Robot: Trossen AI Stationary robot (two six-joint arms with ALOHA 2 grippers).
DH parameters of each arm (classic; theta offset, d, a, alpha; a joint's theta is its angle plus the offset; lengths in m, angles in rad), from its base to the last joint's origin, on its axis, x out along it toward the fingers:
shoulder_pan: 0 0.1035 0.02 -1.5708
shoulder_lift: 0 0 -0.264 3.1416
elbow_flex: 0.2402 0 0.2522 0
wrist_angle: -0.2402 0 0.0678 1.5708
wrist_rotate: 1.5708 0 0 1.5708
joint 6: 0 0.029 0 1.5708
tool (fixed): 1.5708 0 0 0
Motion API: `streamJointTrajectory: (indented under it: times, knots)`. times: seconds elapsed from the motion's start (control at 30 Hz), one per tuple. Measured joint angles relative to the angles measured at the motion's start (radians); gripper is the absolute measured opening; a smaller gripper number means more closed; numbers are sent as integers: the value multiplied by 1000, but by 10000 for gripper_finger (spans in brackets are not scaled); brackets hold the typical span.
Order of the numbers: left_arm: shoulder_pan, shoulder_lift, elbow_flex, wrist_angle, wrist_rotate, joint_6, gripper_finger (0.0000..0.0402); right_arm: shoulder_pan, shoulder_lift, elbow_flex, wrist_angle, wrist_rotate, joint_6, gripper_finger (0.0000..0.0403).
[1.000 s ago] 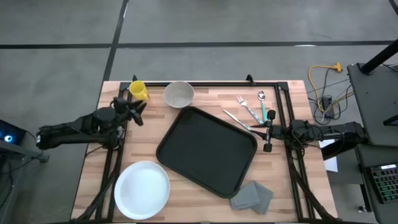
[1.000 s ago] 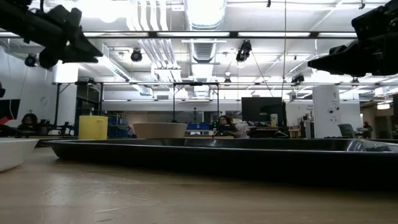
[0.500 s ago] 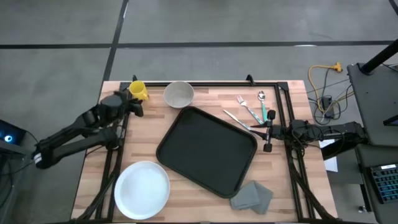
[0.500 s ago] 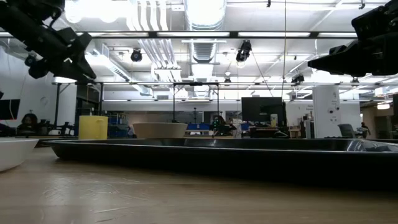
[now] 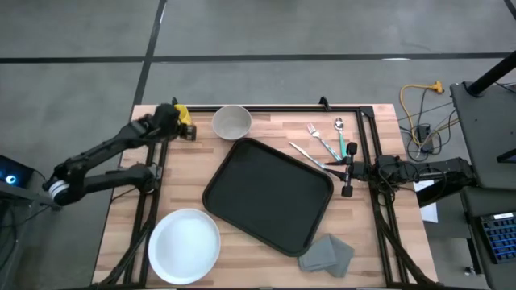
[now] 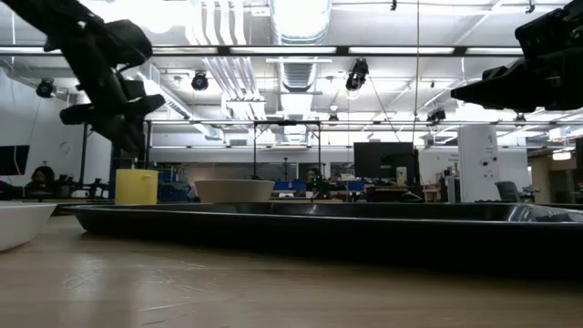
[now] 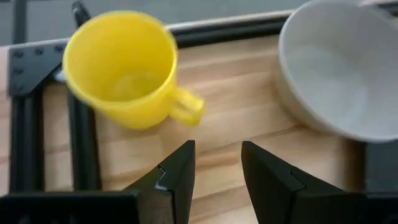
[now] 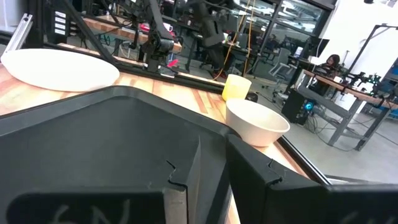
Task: Set up tray
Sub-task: Put the yellow mug on the top left of the black serving tray
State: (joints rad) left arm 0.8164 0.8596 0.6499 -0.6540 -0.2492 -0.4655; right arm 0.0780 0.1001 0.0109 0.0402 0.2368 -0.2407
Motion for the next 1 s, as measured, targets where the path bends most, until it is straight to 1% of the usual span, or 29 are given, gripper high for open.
streamJointTrajectory:
  times: [0.1,0.17,0.43,0.57,0.73,0.87,1.0]
  knots:
    - [57,82,58,-4,44,50,116,0,0,0,0,0,-1,68]
    - [77,126,96,-18,51,66,116,0,0,0,0,0,2,68]
    - [83,237,209,-20,52,88,116,-1,0,0,0,0,0,68]
    - [95,290,227,-26,55,91,116,-1,0,0,0,0,2,68]
    - [160,342,236,-43,53,91,116,-1,0,0,0,0,-2,68]
    - [207,353,233,-37,60,90,116,0,0,0,0,0,1,68]
    - [205,353,233,-35,76,91,116,0,0,0,0,0,2,68]
